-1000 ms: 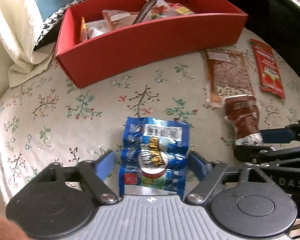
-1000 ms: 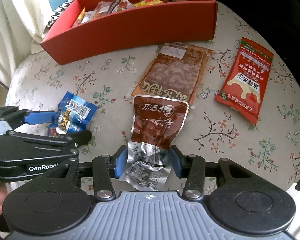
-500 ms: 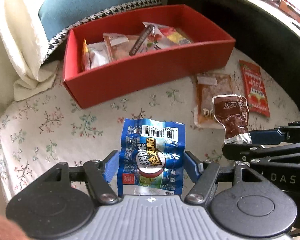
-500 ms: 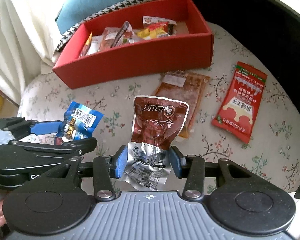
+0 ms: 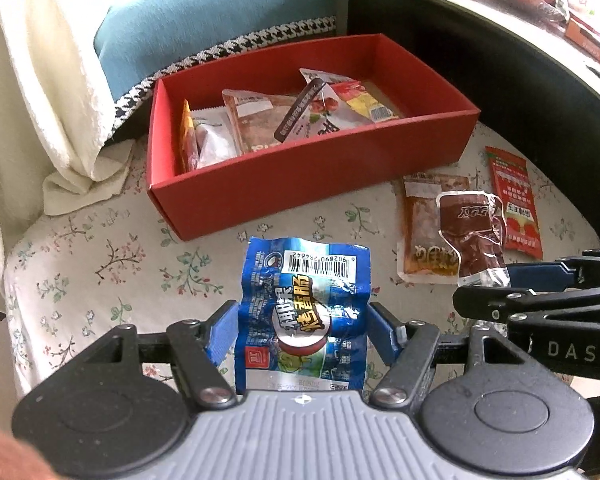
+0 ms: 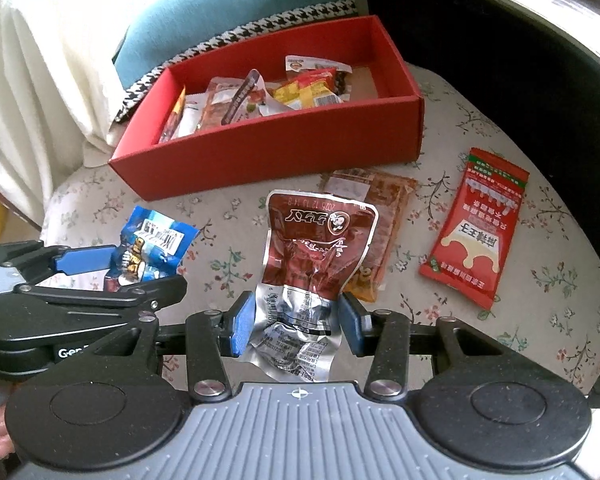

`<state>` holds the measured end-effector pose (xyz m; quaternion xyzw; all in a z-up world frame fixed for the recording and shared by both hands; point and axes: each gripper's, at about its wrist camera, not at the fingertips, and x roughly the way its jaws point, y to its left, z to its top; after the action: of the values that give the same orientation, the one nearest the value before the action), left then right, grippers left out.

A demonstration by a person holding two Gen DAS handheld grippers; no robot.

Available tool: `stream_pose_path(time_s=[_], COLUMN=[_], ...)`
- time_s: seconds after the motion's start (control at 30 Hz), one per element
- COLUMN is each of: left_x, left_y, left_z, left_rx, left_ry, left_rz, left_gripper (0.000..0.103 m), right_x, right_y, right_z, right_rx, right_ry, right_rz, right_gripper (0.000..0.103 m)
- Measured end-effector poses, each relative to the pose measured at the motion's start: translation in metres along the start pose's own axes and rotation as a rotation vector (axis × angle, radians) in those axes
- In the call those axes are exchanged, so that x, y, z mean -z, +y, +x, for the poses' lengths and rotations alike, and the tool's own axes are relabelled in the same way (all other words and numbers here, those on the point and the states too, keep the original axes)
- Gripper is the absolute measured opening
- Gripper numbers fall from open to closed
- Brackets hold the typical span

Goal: Organize snacks
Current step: 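Lift both held packets up toward the red box, then carry both held packets up and over the red box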

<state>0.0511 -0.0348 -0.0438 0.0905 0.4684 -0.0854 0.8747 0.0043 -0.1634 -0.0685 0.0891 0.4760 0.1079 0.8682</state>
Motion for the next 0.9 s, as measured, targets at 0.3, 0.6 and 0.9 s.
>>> stream_pose_path(time_s=[0.3,0.6,0.9], left_x=[-0.001,-0.009,-0.025], left_y=[0.000,0.007,0.013], left_z=[0.000,-0.007,-0.014], left_rx=[-0.009,-0.015,-0.033], left_ry=[-0.002,-0.032,-0.074], left_rz=[0.005,-0.015,-0.038], left_gripper=[0.062,0.061,0.061], right_x=[-0.004,-0.014,-0.033], right_y=[0.004,0.006,0.011], right_z=[0.001,-0.005,-0.013], right_rx=[0.000,-0.014,-0.027], right_ry=[-0.005,-0.039,-0.081], right_rz=[-0.010,-0.012,-0.009], right_gripper=[0.054,0.054,0.054])
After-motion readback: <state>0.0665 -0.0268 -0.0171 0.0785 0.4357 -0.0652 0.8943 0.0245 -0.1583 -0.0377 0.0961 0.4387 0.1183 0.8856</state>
